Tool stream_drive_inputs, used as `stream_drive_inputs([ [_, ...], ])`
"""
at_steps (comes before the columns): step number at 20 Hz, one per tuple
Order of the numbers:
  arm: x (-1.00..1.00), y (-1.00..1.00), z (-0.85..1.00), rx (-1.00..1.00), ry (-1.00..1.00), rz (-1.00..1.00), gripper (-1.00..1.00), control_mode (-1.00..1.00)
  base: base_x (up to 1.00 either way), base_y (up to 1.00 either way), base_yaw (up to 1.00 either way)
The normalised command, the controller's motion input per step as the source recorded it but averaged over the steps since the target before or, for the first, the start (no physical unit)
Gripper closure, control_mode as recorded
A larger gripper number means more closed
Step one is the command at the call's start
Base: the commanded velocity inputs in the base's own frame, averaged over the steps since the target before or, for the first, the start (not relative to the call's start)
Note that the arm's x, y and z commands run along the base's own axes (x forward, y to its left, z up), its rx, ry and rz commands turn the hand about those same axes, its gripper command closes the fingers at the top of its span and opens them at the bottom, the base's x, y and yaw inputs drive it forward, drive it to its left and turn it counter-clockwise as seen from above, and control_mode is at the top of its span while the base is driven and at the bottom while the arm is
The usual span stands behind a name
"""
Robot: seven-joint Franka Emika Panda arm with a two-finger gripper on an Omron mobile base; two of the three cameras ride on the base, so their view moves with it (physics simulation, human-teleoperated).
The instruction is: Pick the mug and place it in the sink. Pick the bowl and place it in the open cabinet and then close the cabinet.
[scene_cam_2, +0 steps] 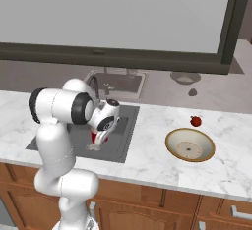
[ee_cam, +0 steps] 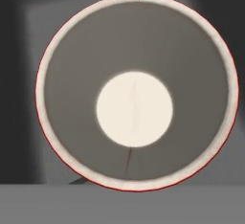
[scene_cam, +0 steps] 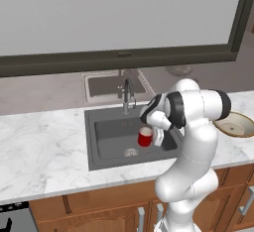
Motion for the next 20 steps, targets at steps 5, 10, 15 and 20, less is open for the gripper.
stream_drive_inputs([
  [5, 0.28, 0.00, -0.21, 0.00, -0.02, 0.00, 1.00, -1.00, 0.00, 0.00, 0.00],
  [10, 0.07, -0.03, -0.30, 0.02, -0.05, 0.00, 1.00, -1.00, 0.00, 0.00, 0.00],
  [15, 0.04, -0.01, -0.36, 0.02, -0.06, 0.00, 1.00, -1.00, 0.00, 0.00, 0.00],
  [20, 0.04, 0.00, -0.31, 0.00, -0.09, 0.00, 1.00, -1.00, 0.00, 0.00, 0.00],
])
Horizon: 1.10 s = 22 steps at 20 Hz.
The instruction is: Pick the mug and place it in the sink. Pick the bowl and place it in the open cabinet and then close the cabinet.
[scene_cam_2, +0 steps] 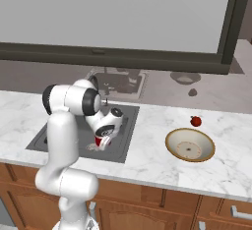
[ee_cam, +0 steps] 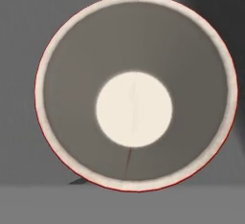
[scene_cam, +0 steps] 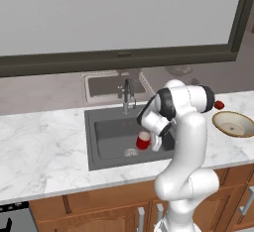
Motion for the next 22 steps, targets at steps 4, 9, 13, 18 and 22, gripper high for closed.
stream_drive_inputs([
  [4, 0.08, 0.00, -0.25, 0.00, -0.08, 0.00, 1.00, -1.00, 0.00, 0.00, 0.00],
  [9, 0.12, 0.00, -0.31, 0.00, -0.12, 0.00, 1.00, -1.00, 0.00, 0.00, 0.00],
  [13, 0.16, 0.00, -0.34, 0.01, -0.09, 0.00, 1.00, -1.00, 0.00, 0.00, 0.00],
  [18, 0.08, 0.00, -0.10, 0.02, -0.05, 0.00, -1.00, -1.00, 0.00, 0.00, 0.00],
  [22, 0.00, 0.00, 0.17, 0.00, -0.05, 0.00, -1.00, -1.00, 0.00, 0.00, 0.00],
])
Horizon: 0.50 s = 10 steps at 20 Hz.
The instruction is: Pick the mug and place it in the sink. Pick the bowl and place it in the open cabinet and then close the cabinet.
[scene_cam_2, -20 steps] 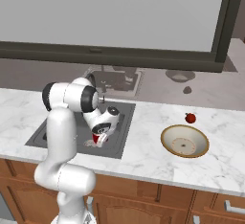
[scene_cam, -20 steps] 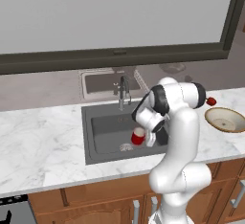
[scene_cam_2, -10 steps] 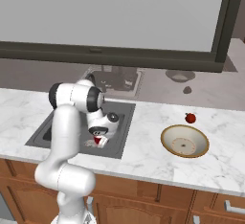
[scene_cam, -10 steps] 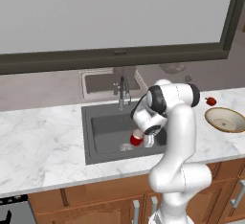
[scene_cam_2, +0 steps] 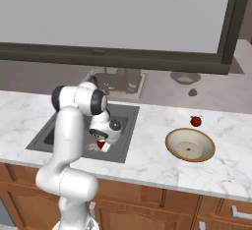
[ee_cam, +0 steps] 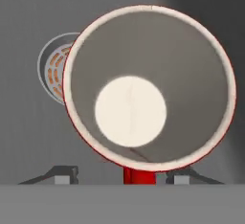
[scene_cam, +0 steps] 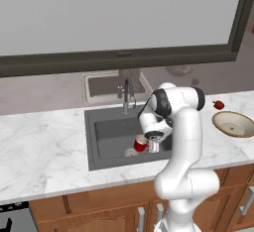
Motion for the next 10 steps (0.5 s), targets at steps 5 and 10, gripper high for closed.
stream_drive_inputs([
  [5, 0.00, 0.00, 0.17, 0.01, -0.01, 0.00, -1.00, -1.00, 0.00, 0.00, 0.00],
  [10, 0.00, 0.00, 0.18, 0.03, 0.00, 0.00, -1.00, -1.00, 0.00, 0.00, 0.00],
])
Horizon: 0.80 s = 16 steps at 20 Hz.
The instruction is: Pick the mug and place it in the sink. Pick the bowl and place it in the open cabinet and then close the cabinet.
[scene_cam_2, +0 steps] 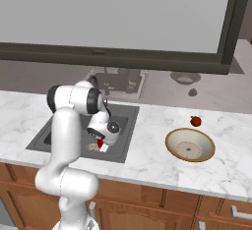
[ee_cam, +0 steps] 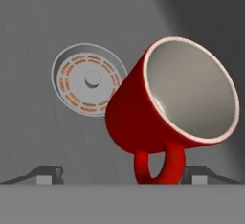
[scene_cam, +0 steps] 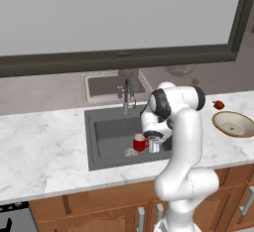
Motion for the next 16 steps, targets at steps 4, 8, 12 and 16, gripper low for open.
stream_drive_inputs([
  [4, 0.00, -0.10, 0.29, 0.04, 0.00, 0.00, -1.00, -1.00, 0.00, 0.00, 0.00],
  [8, 0.00, -0.04, 0.60, 0.00, 0.00, 0.00, -1.00, -1.00, 0.00, 0.00, 0.00],
  [12, 0.02, -0.15, 0.61, 0.00, 0.00, 0.00, -1.00, -1.00, 0.00, 0.00, 0.00],
  [16, 0.03, -0.06, 0.68, 0.00, 0.00, 0.00, -1.00, -1.00, 0.00, 0.00, 0.00],
])
